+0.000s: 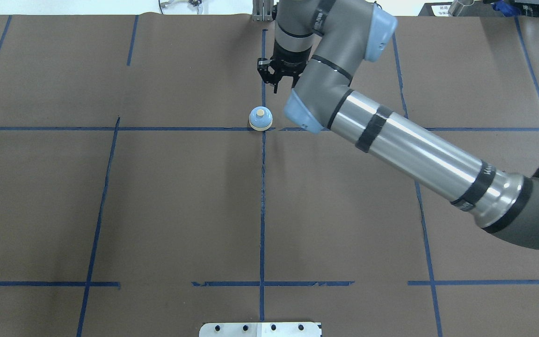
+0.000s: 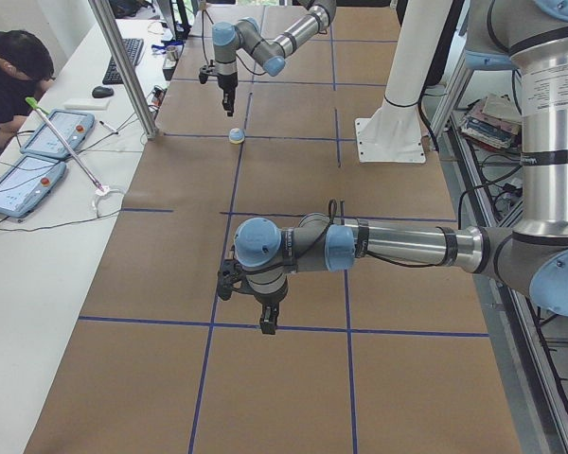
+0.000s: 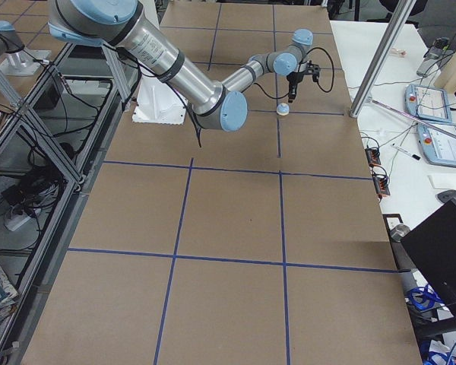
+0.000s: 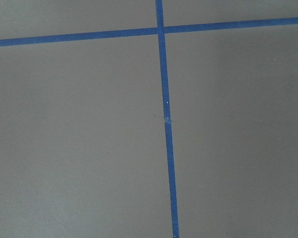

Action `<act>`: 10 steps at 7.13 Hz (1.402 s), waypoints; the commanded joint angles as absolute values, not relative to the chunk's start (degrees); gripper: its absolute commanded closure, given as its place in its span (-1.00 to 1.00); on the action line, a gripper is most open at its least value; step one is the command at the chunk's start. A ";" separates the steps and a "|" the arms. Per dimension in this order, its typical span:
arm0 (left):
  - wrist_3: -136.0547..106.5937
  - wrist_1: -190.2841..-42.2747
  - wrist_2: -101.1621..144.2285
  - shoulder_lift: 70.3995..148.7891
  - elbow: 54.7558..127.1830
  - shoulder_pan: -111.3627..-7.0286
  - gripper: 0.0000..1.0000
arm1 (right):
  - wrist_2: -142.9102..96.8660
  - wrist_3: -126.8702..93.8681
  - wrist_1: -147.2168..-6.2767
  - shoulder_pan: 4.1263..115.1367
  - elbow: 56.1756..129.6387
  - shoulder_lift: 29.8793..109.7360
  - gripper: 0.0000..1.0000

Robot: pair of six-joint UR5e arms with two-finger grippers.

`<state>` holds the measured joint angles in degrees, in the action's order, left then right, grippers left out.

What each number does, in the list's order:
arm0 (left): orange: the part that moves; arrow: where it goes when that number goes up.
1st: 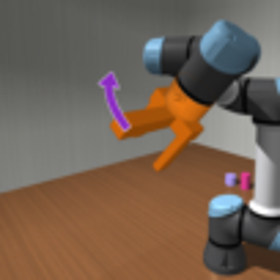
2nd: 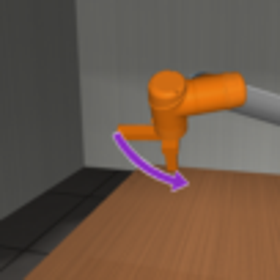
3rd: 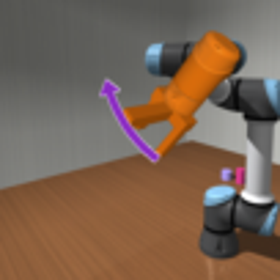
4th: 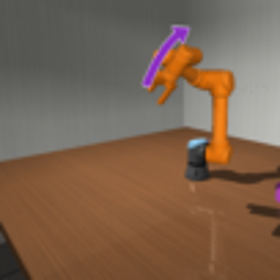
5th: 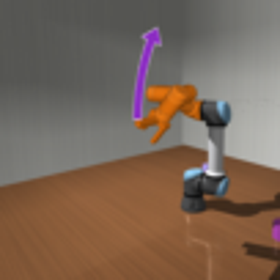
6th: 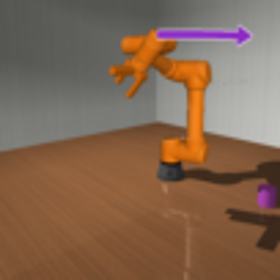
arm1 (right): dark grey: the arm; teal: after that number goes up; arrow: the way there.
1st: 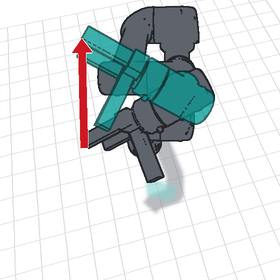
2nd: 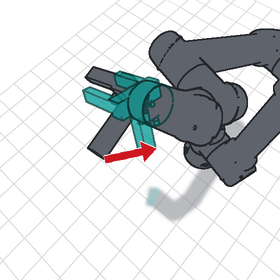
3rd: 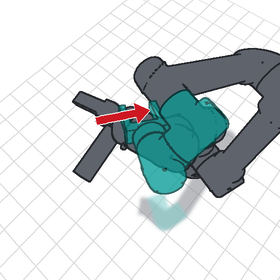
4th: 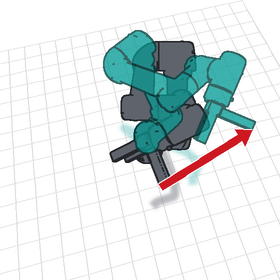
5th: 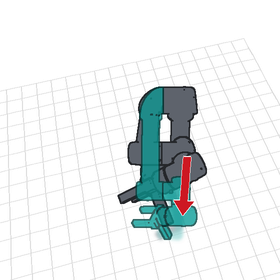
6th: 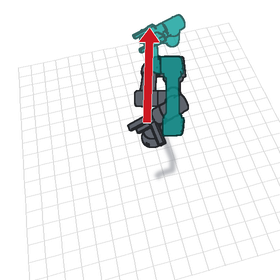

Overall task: Place and press bell with both arms
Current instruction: 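Lift the right gripper off the bell and retract the right arm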

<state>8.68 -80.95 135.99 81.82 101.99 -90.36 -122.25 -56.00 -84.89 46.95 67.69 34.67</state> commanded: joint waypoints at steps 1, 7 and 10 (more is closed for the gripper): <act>8.88 -81.21 135.62 81.83 101.95 -90.35 -1.00 | -124.36 -41.90 -89.73 52.62 87.01 53.08 -1.00; 8.88 -83.66 135.53 81.74 101.16 -90.26 -1.00 | -129.73 3.03 -89.21 76.69 106.09 96.01 -1.00; 8.70 -83.67 135.61 81.56 99.76 -90.26 -1.00 | -134.64 3.43 -89.03 84.53 106.00 103.17 -1.00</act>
